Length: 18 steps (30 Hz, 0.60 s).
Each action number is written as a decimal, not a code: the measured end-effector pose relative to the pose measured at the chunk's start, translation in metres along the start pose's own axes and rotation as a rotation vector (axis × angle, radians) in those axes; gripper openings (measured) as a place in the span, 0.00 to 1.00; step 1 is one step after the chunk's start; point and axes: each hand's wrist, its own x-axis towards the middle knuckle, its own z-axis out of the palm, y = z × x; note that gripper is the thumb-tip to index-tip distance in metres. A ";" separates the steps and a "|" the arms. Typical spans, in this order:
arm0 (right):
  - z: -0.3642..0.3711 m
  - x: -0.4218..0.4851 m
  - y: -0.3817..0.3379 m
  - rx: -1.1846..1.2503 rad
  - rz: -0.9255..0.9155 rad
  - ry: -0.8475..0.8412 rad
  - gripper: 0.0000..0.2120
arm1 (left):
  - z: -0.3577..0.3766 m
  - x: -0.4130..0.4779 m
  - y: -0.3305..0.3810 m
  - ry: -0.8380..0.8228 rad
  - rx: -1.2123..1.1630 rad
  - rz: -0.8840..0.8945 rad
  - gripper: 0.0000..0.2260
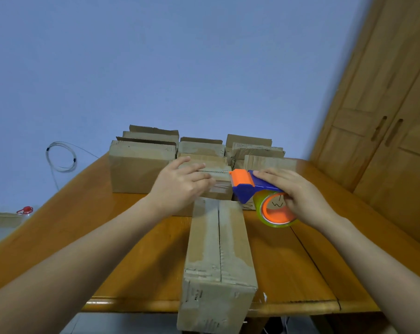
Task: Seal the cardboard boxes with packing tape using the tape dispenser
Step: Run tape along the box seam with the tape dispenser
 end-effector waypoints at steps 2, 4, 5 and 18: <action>-0.003 -0.010 0.010 -0.016 0.066 -0.005 0.39 | -0.004 -0.016 -0.012 0.005 0.023 -0.017 0.09; -0.007 -0.022 0.023 -0.027 0.132 -0.032 0.37 | -0.008 -0.033 -0.024 0.011 0.056 -0.037 0.10; -0.009 -0.027 0.028 -0.031 0.141 -0.029 0.37 | -0.010 -0.041 -0.027 0.011 0.059 -0.041 0.09; 0.011 -0.036 0.051 -0.179 0.052 0.031 0.38 | 0.010 -0.057 -0.027 -0.019 0.093 0.020 0.12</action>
